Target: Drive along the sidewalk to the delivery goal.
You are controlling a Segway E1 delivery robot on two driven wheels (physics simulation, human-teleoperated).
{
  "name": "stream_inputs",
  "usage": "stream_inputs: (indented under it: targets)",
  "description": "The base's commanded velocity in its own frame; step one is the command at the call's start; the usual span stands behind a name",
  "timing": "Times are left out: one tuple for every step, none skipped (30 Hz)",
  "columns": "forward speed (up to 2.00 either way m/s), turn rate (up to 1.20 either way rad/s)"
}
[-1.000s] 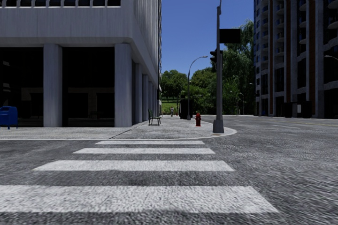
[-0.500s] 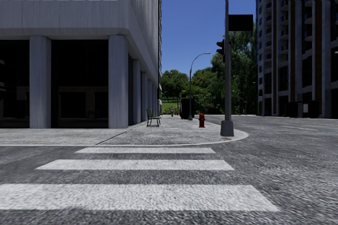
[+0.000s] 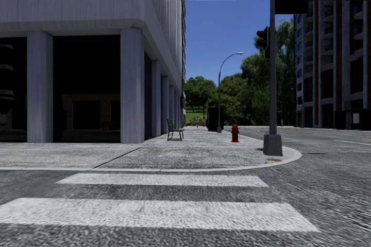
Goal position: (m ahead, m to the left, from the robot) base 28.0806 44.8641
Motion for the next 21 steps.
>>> stream_inputs:
  targets:
    - [2.0, 0.33]
    - [2.0, 0.34]
    - [2.0, 0.36]
    - [2.0, 0.38]
    - [2.0, 0.39]
    - [2.0, 0.39]
    - [2.0, 0.39]
    - [2.0, 0.39]
    - [2.0, 0.39]
    - [2.0, 0.39]
    - [2.0, 0.39]
    - [2.0, 0.39]
    - [2.0, 0.39]
    - [2.0, 0.39]
    - [2.0, 0.39]
    - [2.0, 0.39]
    - [2.0, 0.38]
    - [2.0, 0.31]
    - [2.0, 0.29]
    - [2.0, 0.29]
    - [2.0, 0.29]
